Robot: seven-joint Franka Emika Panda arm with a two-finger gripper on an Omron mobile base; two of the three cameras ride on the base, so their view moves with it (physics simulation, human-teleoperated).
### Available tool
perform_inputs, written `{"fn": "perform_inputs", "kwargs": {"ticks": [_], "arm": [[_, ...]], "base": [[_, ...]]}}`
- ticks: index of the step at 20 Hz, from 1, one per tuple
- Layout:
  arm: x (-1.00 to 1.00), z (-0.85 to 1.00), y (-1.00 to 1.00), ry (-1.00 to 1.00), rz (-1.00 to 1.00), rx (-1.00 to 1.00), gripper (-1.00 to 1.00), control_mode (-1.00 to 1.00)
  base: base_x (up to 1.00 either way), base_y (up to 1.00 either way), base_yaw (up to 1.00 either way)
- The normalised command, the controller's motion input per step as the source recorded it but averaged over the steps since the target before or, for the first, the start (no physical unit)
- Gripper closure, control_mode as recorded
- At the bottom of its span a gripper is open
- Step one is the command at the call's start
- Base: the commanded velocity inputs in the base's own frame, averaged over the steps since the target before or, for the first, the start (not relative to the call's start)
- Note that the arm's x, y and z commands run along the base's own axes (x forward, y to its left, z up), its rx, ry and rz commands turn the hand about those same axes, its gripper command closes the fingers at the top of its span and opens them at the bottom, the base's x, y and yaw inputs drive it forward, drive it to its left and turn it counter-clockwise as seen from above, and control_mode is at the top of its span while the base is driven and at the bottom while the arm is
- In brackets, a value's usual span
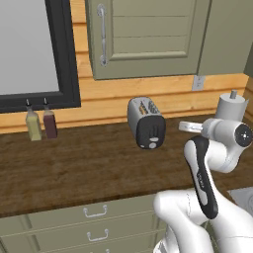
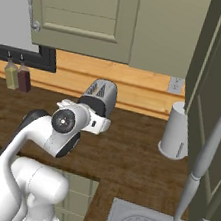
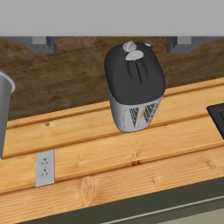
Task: Start the toaster. Once the lever pops up, take the bread to the plate on the dining counter.
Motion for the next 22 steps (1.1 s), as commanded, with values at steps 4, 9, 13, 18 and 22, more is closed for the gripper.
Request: {"fn": "perform_inputs", "kwargs": {"ticks": [4,9,13,18,22], "arm": [[0.00,0.00,0.00,0.00,0.00,0.00,-1.00,-1.00],[0.00,0.00,0.00,0.00,0.00,0.00,-1.00,-1.00],[0.00,0.00,0.00,0.00,0.00,0.00,-1.00,-1.00],[0.00,0.00,0.00,0.00,0.00,0.00,-1.00,-1.00],[0.00,0.00,0.00,0.00,0.00,0.00,-1.00,-1.00]], "base": [[0.00,0.00,0.00],[0.00,0.00,0.00],[0.00,0.00,0.00],[0.00,0.00,0.00],[0.00,0.00,0.00]]}}
